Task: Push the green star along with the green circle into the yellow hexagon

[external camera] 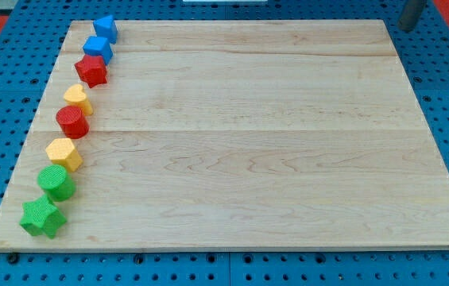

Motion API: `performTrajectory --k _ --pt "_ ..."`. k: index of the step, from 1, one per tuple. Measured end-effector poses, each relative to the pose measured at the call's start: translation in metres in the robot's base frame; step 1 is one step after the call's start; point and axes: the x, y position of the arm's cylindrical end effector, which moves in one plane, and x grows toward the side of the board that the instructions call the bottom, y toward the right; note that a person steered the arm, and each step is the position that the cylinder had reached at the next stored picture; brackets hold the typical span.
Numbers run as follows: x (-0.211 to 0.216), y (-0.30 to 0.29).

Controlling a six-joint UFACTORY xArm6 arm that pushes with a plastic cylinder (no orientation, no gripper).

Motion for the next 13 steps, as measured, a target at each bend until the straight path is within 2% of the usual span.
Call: performTrajectory --k 1,2,4,5,6,8,9,10,13 --pt "0.039 -0.006" --pt "0.145 -0.086" --pt "0.290 -0.309" --pt "0.398 -0.369" --pt "0.406 -0.385" --pt "0.407 -0.571" --pt "0.406 -0.599" --pt "0.391 -0.584" --pt "0.380 -0.587"
